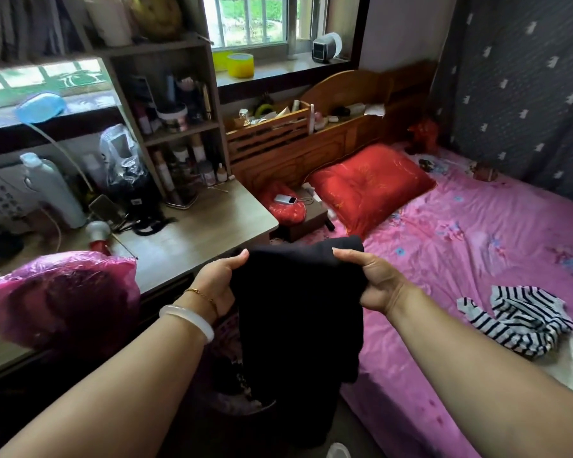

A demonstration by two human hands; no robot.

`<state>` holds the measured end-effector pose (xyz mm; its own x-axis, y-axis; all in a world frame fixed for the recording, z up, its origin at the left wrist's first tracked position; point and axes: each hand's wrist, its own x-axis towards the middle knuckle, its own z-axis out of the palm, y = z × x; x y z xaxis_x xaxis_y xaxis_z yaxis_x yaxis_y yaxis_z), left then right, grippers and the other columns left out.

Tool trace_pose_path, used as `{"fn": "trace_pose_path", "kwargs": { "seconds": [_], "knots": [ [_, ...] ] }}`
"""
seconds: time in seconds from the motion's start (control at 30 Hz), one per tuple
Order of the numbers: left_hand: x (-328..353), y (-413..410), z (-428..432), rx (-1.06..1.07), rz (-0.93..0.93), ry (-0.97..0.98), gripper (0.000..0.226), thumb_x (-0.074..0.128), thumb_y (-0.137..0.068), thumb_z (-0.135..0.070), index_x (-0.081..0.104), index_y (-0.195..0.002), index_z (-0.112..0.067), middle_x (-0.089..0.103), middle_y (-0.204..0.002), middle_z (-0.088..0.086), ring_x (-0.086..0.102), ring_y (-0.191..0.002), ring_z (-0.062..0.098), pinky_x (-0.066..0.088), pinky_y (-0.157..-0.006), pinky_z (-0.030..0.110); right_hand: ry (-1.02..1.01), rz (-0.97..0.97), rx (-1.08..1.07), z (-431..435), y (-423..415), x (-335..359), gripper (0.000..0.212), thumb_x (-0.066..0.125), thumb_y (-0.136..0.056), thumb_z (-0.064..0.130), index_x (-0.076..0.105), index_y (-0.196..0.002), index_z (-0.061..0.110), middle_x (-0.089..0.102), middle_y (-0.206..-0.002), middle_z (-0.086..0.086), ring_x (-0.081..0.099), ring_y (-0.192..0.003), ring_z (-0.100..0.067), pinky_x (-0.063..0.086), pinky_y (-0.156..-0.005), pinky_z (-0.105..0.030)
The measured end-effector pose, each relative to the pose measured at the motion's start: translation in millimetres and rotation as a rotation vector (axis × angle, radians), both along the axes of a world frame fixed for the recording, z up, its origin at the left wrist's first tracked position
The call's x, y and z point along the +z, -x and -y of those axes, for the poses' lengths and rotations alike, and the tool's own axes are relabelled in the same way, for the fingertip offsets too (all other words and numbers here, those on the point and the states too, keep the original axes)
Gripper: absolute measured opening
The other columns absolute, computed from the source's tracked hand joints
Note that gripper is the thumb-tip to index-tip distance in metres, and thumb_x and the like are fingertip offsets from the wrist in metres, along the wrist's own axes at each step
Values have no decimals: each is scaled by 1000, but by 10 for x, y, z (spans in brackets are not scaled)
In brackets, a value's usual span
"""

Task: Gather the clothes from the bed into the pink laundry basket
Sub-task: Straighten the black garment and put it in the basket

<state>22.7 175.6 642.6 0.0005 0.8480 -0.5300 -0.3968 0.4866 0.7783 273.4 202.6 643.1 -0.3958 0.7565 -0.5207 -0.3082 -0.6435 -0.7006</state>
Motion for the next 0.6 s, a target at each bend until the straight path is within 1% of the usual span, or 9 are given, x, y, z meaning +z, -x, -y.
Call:
{"fn": "trace_pose_path", "kwargs": {
  "seconds": [0.07,0.13,0.2,0.23,0.37,0.43,0.5,0.57,0.6],
  "knots": [
    [31,-31,34,-17,-7,9,25,58,-92,-22,72,-83,-4,75,-77,10,72,-64,22,58,-64,32,21,16,-26,-4,42,-1,18,69,-68,19,77,-78,6,75,-80,-13,72,-68,-25,58,-71,-33],
    [47,-26,51,-20,-37,3,21,69,-81,-16,73,-92,2,75,-86,16,73,-69,26,60,-62,33,26,9,-68,-29,44,-1,19,70,-65,18,76,-78,7,75,-79,-12,72,-67,-26,57,-69,-33],
    [37,-5,41,-31,-105,19,45,78,-64,-11,69,-105,7,73,-95,22,73,-76,32,60,-69,39,24,7,-85,-58,12,9,25,71,-62,15,73,-86,6,74,-80,-12,71,-68,-25,58,-68,-33],
    [33,2,37,-35,-139,28,50,80,-61,-8,67,-107,8,72,-96,24,72,-78,34,59,-73,43,16,32,-78,-81,-17,2,27,71,-61,13,71,-88,6,73,-79,-11,71,-68,-24,58,-69,-32],
    [20,42,-2,-7,-297,44,44,83,-65,-7,68,-104,5,73,-92,23,72,-82,38,57,-82,52,-72,167,10,-114,-80,28,17,71,-67,8,69,-84,8,72,-74,-6,69,-63,-17,57,-65,-25],
    [-5,70,-22,-47,-333,16,57,89,-57,-16,67,-108,-1,75,-94,17,72,-85,36,54,-88,52,-143,197,32,-85,-61,25,20,69,-74,4,70,-93,6,74,-82,-8,71,-70,-18,57,-70,-26],
    [-2,68,-24,-105,-364,26,72,92,-49,-18,64,-113,-2,74,-96,16,72,-87,35,54,-89,52,-197,203,24,-70,-7,10,34,69,-74,-2,67,-107,4,73,-96,-13,71,-84,-23,57,-80,-32],
    [45,50,-19,-49,-358,55,56,87,-60,-10,64,-109,2,73,-95,20,72,-84,37,56,-84,53,-216,267,25,-85,58,28,40,71,-70,-4,67,-110,3,73,-100,-14,70,-89,-27,55,-87,-37],
    [69,46,-25,-7,-350,77,43,84,-66,-7,65,-104,4,72,-95,22,71,-83,37,57,-81,51,-199,327,8,-110,82,60,34,71,-70,-4,68,-104,2,74,-91,-13,71,-82,-27,57,-84,-37]
  ]
}}
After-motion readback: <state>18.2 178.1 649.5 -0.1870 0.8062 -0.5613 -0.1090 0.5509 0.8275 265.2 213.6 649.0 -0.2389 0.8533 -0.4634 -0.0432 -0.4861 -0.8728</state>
